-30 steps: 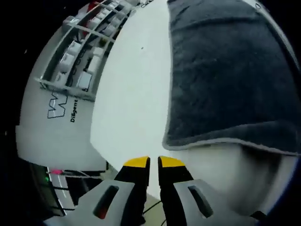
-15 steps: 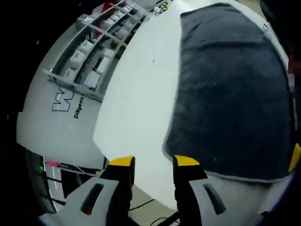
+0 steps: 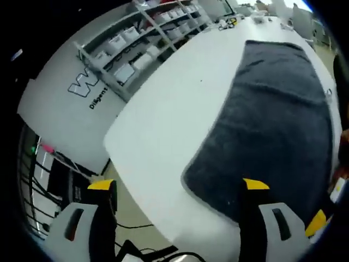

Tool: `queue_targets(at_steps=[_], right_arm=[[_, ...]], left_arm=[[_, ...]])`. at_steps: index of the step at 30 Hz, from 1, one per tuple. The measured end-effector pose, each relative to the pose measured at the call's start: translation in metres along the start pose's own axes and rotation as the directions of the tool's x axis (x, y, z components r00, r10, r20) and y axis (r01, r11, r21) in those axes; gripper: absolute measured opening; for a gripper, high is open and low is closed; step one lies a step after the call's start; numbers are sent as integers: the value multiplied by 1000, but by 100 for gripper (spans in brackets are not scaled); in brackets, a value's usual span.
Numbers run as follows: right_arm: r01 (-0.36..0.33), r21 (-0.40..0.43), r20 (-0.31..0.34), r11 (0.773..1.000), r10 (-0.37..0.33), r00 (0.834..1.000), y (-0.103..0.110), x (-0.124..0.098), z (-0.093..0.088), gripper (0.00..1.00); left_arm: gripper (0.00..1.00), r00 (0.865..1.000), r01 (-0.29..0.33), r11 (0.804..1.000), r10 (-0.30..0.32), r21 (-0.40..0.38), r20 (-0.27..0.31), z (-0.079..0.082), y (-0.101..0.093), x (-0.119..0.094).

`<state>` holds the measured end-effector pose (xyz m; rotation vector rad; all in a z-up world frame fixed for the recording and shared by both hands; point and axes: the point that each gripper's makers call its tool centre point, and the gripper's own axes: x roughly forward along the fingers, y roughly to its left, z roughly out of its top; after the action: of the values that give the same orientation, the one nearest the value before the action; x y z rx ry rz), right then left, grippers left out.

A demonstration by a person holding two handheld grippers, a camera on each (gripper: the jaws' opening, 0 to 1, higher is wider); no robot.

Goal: Open the folded towel by lifting each exposed corner and separating the folded layers until the towel lies flat within the target outline without major curled edges

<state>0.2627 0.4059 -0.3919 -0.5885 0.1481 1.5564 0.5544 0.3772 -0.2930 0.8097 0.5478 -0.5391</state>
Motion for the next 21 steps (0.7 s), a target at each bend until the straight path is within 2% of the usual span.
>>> queue_targets(at_steps=[2, 4, 7, 10, 13, 14, 17, 19, 21], right_arm=[[-9, -21, 12, 1000, 10, 1000, 3, -4, 6, 89], [8, -86, 3, 996, -7, 1000, 5, -12, 7, 88], [31, -90, 22, 995, -29, 999, 3, -21, 16, 87], [133, -108, 46, 985, -129, 991, -18, -42, 27, 86], [201, -96, 73, 975, -195, 978, -33, -68, 35, 89], [234, -83, 73, 969, -228, 971, -42, -76, 35, 89], [335, -62, 77, 940, -330, 941, -67, -103, 38, 93], [380, -36, 88, 924, -375, 923, -78, -118, 41, 99], [426, -6, 93, 905, -423, 901, -90, -139, 43, 99]], left_arm=[[94, 1000, -24, 998, 25, -65, 13, 2, 1, -4], [97, 999, -31, 997, 32, -76, 12, 2, 0, -9], [100, 998, -58, 989, 63, -139, 31, 5, 1, -18], [100, 995, -63, 981, 76, -182, 66, 9, 8, -28], [100, 989, -77, 968, 105, -238, 106, 10, 14, -39], [100, 988, -78, 965, 109, -251, 111, 9, 20, -42], [100, 985, -70, 959, 110, -276, 131, 8, 20, -45], [100, 983, -70, 948, 119, -311, 140, 8, 19, -48], [100, 981, -73, 943, 128, -325, 149, 10, 18, -53]])
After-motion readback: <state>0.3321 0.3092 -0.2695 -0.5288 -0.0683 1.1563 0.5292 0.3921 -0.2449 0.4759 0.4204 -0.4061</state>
